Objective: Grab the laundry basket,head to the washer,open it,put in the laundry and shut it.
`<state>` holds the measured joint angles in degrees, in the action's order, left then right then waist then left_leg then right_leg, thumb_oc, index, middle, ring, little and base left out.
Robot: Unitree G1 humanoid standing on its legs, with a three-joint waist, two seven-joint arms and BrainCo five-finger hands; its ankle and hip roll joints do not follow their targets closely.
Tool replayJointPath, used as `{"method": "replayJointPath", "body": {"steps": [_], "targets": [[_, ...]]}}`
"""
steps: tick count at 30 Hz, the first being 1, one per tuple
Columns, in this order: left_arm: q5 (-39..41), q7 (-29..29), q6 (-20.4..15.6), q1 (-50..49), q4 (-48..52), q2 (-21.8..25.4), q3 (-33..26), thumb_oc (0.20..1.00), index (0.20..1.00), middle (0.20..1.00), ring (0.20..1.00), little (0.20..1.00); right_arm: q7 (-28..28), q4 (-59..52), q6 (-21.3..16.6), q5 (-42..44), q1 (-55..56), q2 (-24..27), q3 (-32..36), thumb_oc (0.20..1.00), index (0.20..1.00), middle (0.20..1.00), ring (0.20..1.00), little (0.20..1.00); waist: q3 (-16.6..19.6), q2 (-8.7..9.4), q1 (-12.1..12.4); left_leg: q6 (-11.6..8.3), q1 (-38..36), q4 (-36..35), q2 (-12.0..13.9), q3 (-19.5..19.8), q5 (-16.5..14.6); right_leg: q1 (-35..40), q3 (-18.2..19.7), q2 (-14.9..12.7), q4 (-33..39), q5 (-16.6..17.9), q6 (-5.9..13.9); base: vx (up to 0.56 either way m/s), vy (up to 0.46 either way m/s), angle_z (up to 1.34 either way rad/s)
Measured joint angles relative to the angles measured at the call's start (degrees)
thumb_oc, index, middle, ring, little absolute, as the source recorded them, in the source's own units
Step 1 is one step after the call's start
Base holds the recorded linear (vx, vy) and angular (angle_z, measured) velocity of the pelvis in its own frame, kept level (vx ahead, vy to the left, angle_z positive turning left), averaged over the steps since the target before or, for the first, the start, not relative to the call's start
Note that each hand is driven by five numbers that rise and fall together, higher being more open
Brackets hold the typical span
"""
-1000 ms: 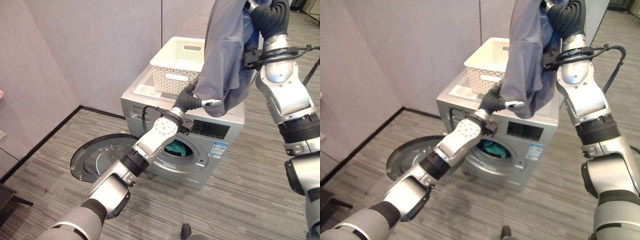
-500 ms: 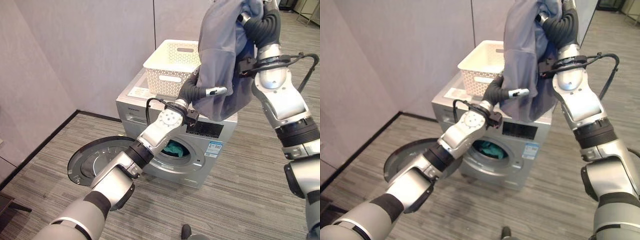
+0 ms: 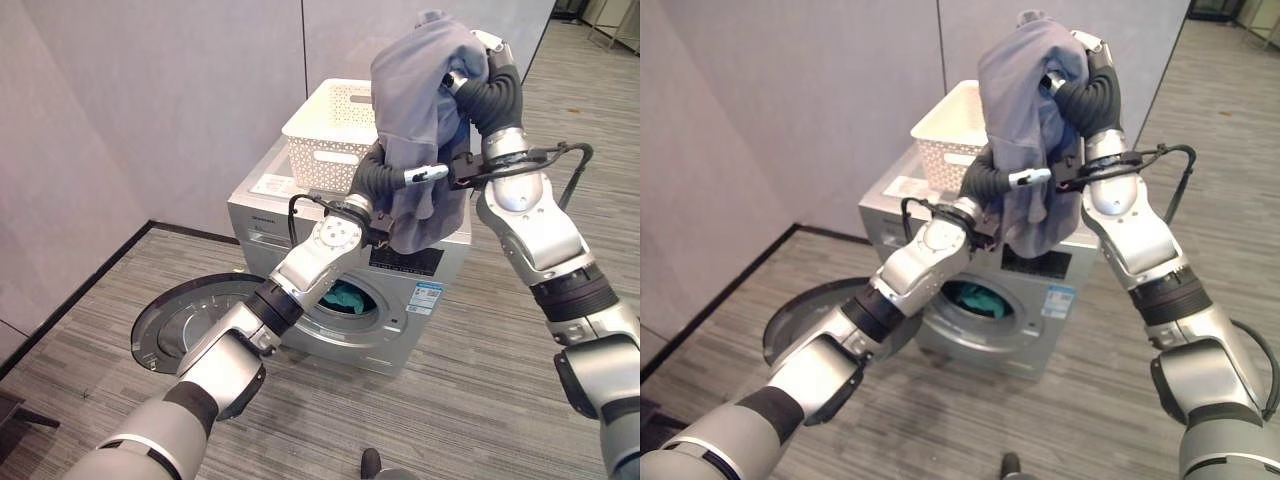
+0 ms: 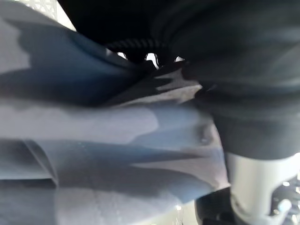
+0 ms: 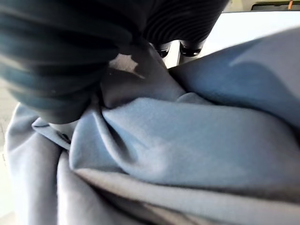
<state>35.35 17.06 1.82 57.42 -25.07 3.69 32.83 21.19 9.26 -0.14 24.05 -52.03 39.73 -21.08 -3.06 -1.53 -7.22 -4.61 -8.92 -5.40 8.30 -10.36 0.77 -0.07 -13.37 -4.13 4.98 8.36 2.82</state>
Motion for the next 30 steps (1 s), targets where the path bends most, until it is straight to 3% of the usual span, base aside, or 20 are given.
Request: {"method": "replayJointPath", "body": {"steps": [8,9,11,12,15,29,30], "targets": [[0.82,0.27,-0.36,-0.01,-0.35,1.13,0.01,1.000,1.000,1.000,1.000,1.000,0.79,0.33,-0.11,3.49,0.03,-3.79,-0.32,0.200,0.200,0.200,0.200,0.200,0.00,0.01,-0.11,0.10,-0.19,0.00,-0.07,-2.45,-0.09,-1.19,2.20,0.29,0.00,0.52,0.04,0.02,0.000,-0.14],[0.83,0.20,-0.41,-0.01,-0.35,1.13,0.02,0.548,0.548,0.548,0.548,0.548,1.11,0.33,-0.11,4.51,0.03,-3.75,-0.35,0.200,0.200,0.200,0.200,0.200,0.01,0.01,-0.18,0.10,-0.23,0.00,-0.11,-2.65,-0.09,-1.28,2.40,0.31,0.00,0.65,-0.02,0.02,-0.002,-0.17],[2.14,0.07,-1.28,0.08,-0.78,1.14,-0.02,0.407,0.407,0.407,0.407,0.407,1.27,0.15,-0.28,5.07,0.07,-4.92,-0.10,0.200,0.200,0.200,0.200,0.200,0.05,0.09,-0.91,0.10,-0.06,0.00,-0.22,-2.93,-0.09,-1.70,2.92,0.34,-0.01,0.75,0.02,0.02,0.005,-0.11],[2.37,0.06,-1.33,0.27,-1.38,1.10,0.11,0.200,0.200,0.200,0.200,0.200,1.22,-0.16,-0.74,5.59,0.07,-5.78,-0.32,0.200,0.200,0.200,0.200,0.200,0.05,0.09,-1.17,0.10,-0.05,-0.01,-0.26,-3.30,-0.09,-1.94,3.34,0.36,-0.01,0.90,-0.02,0.02,0.008,-0.18],[2.89,0.11,-1.32,0.26,-1.79,0.62,0.64,0.200,0.200,0.200,0.200,0.200,1.13,-2.12,-1.69,6.74,1.22,-8.17,-1.77,0.200,0.200,0.200,0.200,0.200,0.04,0.09,-1.86,0.33,-0.29,-0.01,-0.34,-4.40,-0.25,-2.22,4.06,0.44,-0.01,1.07,-0.02,0.02,-0.006,-0.16],[1.74,0.39,-2.47,-0.29,-1.75,0.75,1.29,0.200,0.200,0.200,0.200,0.200,0.69,-3.77,-3.95,6.85,3.06,-8.20,-1.82,0.200,0.200,0.200,0.200,0.200,-0.12,1.11,-2.29,0.31,-0.16,-0.01,-0.27,-5.76,-0.36,-3.12,5.45,0.85,0.07,1.47,-0.06,0.01,-0.006,-0.05],[1.72,0.48,-2.52,-0.37,-1.75,0.72,1.30,0.200,0.200,0.200,0.200,0.200,0.41,-3.77,-3.96,6.85,3.11,-8.19,-1.83,0.576,0.576,0.576,0.576,0.576,-0.13,1.23,-2.29,0.31,-0.16,-0.01,-0.25,-5.76,-0.36,-3.13,5.45,0.89,0.05,1.47,-0.06,0.00,0.000,0.00]]}}
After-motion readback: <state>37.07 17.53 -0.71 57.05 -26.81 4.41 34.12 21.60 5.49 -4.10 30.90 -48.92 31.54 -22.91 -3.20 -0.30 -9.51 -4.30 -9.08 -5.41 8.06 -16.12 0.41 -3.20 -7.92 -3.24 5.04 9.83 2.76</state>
